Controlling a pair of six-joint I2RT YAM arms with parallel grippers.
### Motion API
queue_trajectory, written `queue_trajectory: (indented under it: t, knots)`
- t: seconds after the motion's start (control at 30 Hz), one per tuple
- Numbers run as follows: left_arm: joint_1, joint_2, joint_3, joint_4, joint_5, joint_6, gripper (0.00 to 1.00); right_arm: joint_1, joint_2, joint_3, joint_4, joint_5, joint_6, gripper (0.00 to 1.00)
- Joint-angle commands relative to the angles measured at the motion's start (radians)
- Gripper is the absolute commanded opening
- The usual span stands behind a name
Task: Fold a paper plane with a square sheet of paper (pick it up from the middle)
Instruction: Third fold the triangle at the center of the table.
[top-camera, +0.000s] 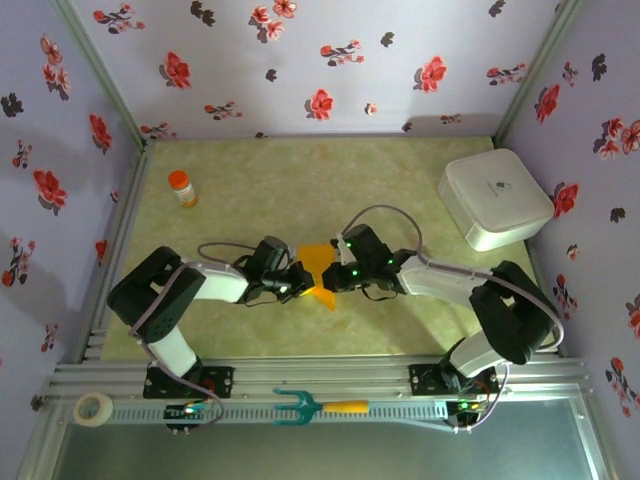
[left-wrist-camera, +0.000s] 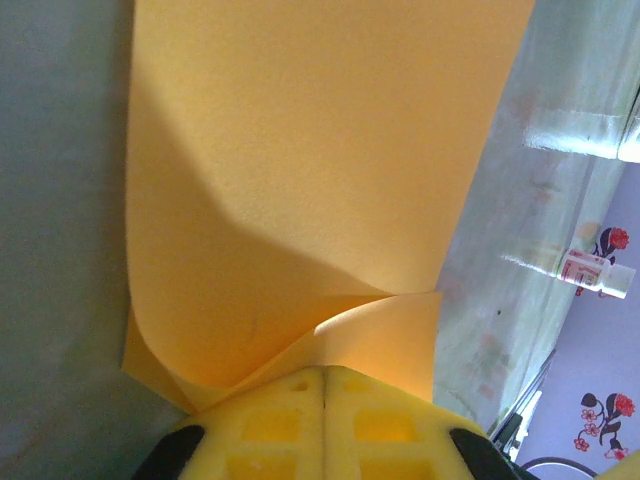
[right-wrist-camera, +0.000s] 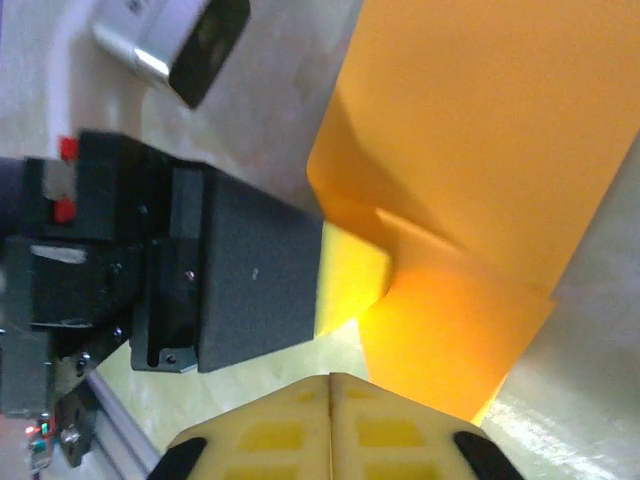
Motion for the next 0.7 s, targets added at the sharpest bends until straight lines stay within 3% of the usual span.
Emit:
queue_trajectory:
  t: [0.0, 0.67]
  knots:
    - [-0.007, 0.008, 0.005, -0.03, -0.014, 0.026, 0.0, 0.021, 0.034, 0.039, -0.054, -0.081, 0.021, 0.05]
    - [-0.009, 0.005, 0.005, -0.03, -0.017, 0.025, 0.0, 0.084, 0.215, 0.13, -0.1, -0.004, 0.013, 0.03]
